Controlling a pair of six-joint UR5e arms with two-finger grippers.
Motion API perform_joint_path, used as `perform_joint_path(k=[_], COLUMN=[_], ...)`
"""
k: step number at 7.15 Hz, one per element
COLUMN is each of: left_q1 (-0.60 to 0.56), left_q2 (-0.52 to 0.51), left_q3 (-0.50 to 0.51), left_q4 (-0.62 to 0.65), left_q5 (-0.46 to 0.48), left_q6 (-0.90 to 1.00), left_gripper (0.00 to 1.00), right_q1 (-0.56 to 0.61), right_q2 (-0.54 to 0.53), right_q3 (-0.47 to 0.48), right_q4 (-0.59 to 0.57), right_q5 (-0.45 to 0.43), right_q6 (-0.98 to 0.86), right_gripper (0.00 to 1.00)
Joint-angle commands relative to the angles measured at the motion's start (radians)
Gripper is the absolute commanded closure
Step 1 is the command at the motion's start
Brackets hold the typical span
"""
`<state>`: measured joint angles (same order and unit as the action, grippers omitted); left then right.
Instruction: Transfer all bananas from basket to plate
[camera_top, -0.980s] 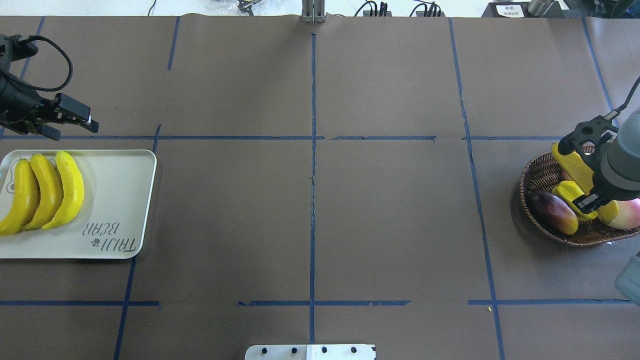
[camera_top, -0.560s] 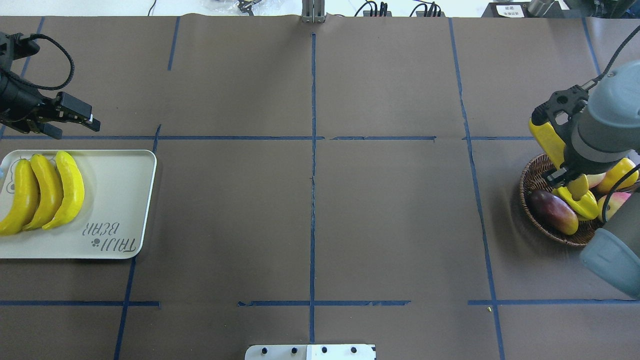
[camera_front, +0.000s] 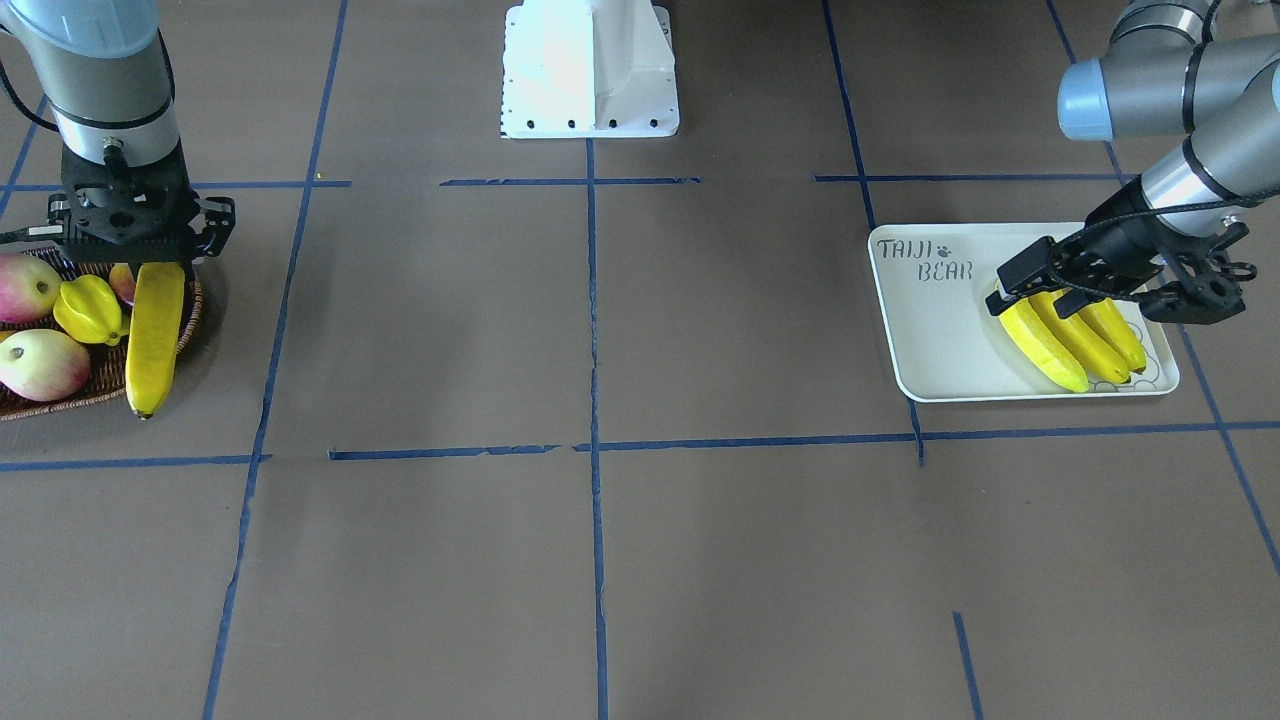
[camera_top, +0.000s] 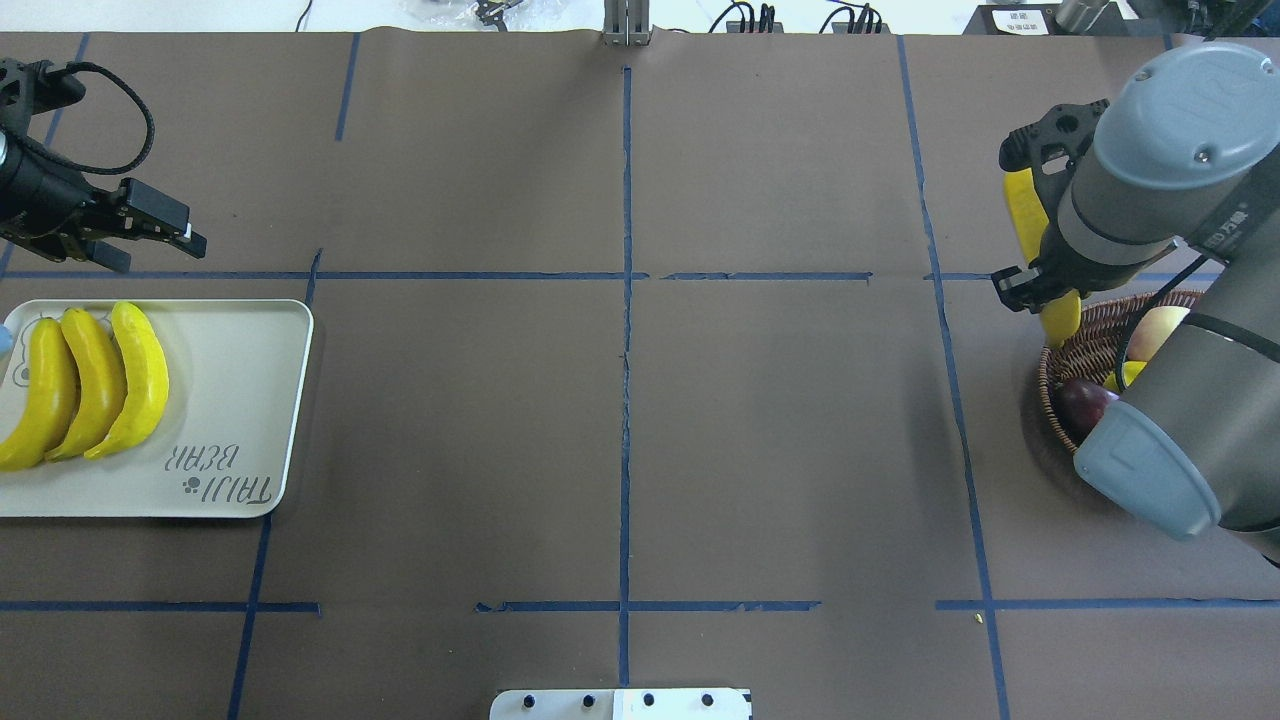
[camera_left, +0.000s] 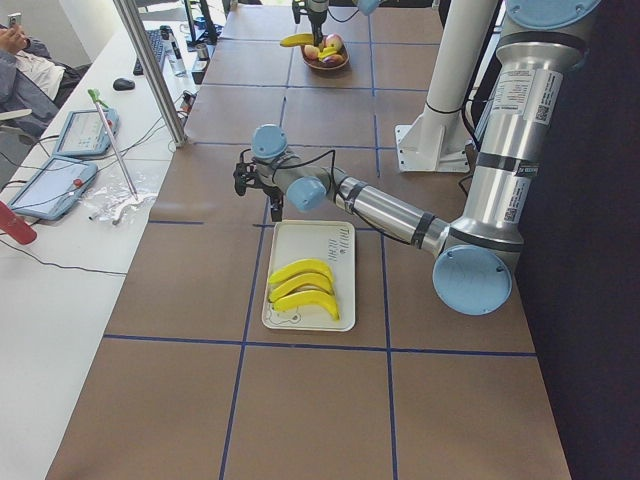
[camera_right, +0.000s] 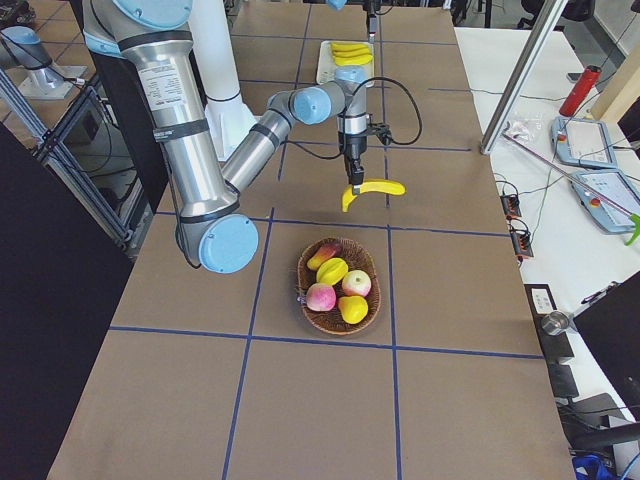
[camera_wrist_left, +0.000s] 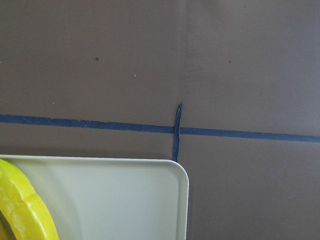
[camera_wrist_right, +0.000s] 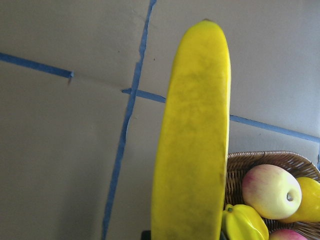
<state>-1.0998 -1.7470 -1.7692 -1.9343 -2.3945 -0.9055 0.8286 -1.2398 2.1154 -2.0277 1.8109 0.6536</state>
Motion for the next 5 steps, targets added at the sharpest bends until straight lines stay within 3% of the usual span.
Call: perform_joint_path(k=[1,3,5], left_q1=[0.003,0.027,0.079], left_q2=[-0.015,-0.054,-0.121], left_q3=[0.005,0.007,0.008], left_q4=[0.0,-0.012,-0.015], left_q5=[0.0,0.001,0.003], left_q6=[-0.015,-0.067,-0.147], left_gripper=[0.0,0.0,0.0], right_q1=[-0.002,-0.017,-0.022], right_q2=[0.016,0.016,0.014], right_q3=[-0.026,-0.078,-0.104], right_q4=[0.192,0.369,0.548], right_q5=[0.004,0.014,0.1], right_q6=[0.18,0.309,0.447], right_gripper=[0.95,0.95,0.95])
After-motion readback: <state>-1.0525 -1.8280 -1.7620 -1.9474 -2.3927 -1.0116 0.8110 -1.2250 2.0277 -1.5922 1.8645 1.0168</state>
